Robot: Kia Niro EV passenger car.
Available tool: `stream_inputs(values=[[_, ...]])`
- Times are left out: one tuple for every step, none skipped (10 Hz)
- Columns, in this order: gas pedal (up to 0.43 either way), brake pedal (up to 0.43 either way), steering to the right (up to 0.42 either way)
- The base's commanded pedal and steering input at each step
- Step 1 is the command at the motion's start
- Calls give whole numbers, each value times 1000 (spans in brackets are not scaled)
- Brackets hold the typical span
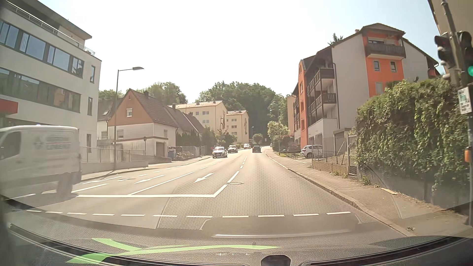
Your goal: Follow the waypoints while adhering to traffic rules and regulations
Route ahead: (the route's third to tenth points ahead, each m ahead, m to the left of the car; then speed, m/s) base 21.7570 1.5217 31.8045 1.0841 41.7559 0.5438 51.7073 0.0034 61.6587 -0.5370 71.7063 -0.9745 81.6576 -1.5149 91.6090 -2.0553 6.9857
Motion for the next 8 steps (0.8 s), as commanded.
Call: stream_inputs(values=[[240,0,5],[240,0,5],[240,0,5],[240,0,4],[240,0,4],[240,0,4],[240,0,4],[240,0,4]])
